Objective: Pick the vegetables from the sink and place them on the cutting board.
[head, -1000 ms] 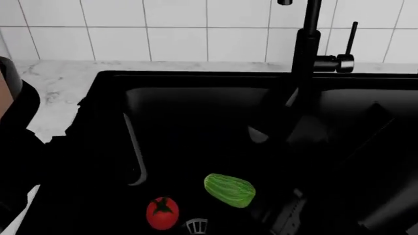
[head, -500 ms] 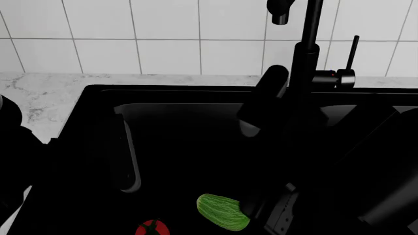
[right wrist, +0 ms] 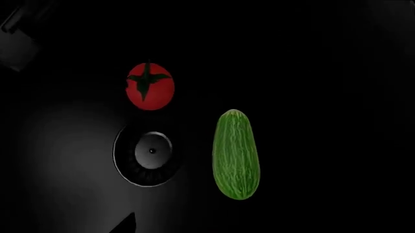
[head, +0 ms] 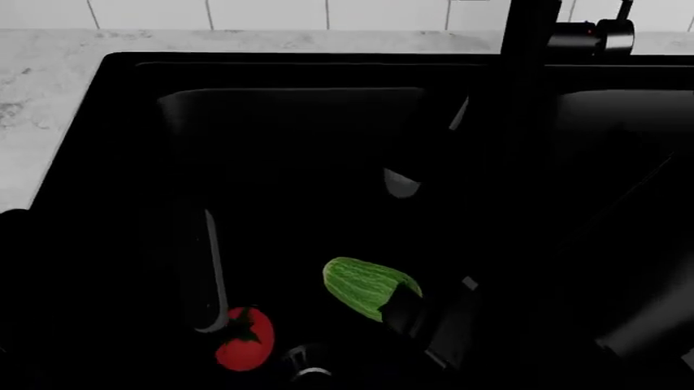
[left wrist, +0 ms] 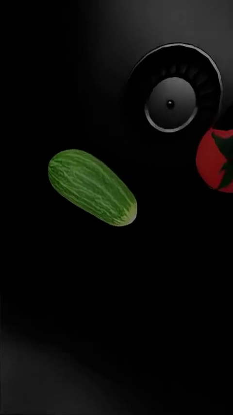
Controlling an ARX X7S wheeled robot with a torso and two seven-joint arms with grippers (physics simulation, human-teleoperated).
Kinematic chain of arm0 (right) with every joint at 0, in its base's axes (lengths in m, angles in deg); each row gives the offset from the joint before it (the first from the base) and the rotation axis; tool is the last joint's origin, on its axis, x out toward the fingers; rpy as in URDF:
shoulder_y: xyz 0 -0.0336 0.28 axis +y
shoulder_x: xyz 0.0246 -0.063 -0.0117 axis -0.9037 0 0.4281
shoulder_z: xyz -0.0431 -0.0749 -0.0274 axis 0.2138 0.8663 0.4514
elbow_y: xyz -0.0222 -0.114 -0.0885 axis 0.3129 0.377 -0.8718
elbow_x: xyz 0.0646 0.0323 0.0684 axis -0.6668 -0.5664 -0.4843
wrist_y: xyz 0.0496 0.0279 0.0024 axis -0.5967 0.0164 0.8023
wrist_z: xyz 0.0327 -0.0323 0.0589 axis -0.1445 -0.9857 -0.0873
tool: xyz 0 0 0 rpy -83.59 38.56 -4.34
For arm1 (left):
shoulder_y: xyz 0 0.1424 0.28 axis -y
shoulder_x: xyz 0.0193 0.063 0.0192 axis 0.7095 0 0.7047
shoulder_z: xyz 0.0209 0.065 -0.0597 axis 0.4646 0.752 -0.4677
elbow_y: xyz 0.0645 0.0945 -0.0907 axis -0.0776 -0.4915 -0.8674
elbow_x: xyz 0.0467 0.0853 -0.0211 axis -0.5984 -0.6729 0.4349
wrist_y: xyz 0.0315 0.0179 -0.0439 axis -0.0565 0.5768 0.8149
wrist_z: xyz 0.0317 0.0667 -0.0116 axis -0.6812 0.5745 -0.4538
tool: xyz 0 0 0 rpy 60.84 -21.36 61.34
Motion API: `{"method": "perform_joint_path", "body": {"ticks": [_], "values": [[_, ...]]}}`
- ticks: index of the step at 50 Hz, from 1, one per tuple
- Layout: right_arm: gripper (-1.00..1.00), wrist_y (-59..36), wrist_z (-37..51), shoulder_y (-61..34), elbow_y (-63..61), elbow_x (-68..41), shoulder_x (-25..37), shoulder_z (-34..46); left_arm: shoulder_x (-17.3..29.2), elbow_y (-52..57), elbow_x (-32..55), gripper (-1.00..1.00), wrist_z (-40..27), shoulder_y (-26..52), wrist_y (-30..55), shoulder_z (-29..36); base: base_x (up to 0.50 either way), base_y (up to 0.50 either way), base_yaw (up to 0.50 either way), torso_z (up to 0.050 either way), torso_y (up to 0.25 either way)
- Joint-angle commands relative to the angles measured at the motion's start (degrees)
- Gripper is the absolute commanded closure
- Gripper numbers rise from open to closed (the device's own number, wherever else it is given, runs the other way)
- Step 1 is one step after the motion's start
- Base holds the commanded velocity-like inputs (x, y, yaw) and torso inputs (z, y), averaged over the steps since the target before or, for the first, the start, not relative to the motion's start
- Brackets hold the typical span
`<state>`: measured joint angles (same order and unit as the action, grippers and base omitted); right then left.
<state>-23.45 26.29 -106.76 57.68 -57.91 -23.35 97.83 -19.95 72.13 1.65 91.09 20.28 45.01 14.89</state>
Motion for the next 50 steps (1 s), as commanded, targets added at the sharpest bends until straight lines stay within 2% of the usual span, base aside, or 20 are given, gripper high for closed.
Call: {"method": "perform_joint_path", "body": {"ticks": [1, 4, 11, 21, 34, 50], "values": [[-1.00, 1.80, 0.04, -1.50, 2.13, 0.89, -1.29, -0.17, 0.05, 0.50, -0.23, -1.00, 0.77, 0.74, -0.09, 0.64, 0.01, 0.00, 0.00, -0.018, -0.250], [-1.00, 1.51, -0.43, -2.23, 3.42, 0.98, -2.00, 0.18, -0.08, 0.57, 0.45, -1.00, 0.96, 1.01, 0.39, 0.07, 0.01, 0.00, 0.00, -0.006, -0.083], [-1.00, 1.27, -1.26, -4.03, 6.62, 1.60, -3.99, 1.14, 1.35, 2.69, -1.54, -1.00, 3.81, 1.80, -0.86, 3.56, 0.01, 0.00, 0.00, 0.000, 0.000], [-1.00, 1.37, -2.05, -5.75, 7.92, 3.05, -5.05, 3.64, 0.21, 3.01, -3.07, -1.00, 8.73, 5.66, 6.35, 8.51, 0.01, 0.00, 0.00, 0.000, 0.000], [-1.00, 1.91, -1.99, -5.18, 7.22, 3.12, -4.49, 4.23, -2.49, -1.30, -4.68, -1.00, 11.56, 6.77, 6.76, 12.81, 0.01, 0.00, 0.00, 0.000, 0.000], [-1.00, 2.31, -2.03, -4.92, 7.32, 3.18, -4.69, 4.94, -7.28, -9.76, -6.61, -1.00, 10.90, 6.70, 3.93, 15.34, 0.01, 0.00, 0.00, 0.000, 0.000]]}}
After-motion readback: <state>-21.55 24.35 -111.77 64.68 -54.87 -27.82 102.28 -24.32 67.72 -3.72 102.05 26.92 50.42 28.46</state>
